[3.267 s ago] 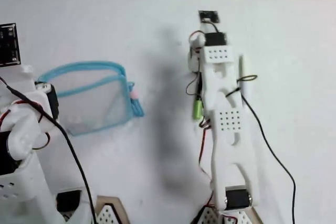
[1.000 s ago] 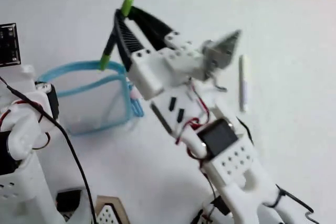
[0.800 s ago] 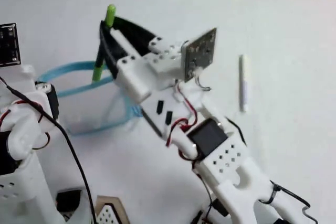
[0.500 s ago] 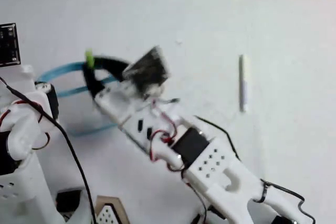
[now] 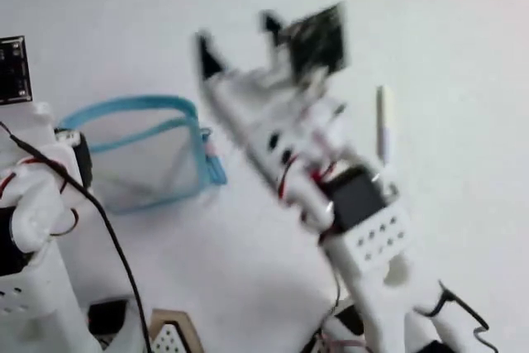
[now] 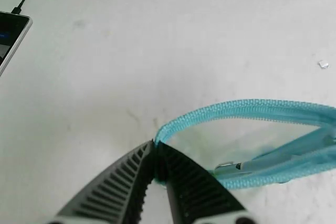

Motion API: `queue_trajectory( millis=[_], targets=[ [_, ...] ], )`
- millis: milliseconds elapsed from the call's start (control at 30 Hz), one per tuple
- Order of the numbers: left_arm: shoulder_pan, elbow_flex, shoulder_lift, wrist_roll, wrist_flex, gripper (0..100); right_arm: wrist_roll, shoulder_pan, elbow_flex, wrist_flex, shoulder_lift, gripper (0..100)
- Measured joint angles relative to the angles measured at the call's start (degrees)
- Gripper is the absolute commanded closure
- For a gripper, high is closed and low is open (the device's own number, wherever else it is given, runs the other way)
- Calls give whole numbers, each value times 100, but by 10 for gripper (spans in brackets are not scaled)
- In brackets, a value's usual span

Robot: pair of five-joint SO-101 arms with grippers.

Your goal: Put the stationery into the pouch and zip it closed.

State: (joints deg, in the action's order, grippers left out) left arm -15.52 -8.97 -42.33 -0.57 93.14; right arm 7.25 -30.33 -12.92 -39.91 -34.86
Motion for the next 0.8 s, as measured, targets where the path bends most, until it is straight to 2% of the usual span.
queue_trajectory(
  millis=[167,300,367,433,600,800],
  targets=[
    [0,0,0,0,0,977,-26,1793,835,-1512,1204,711],
    [0,0,0,0,0,977,-1037,2725,1618,-2787,2382,711],
    [0,0,0,0,0,977,-1556,2954,2048,-3270,2971,711],
    [0,0,0,0,0,977,-1767,3156,2444,-3490,3578,711],
    [0,0,0,0,0,977,-1908,3534,3464,-3578,5160,711],
    [0,0,0,0,0,977,-1925,3587,5231,-3631,7367,711]
  ],
)
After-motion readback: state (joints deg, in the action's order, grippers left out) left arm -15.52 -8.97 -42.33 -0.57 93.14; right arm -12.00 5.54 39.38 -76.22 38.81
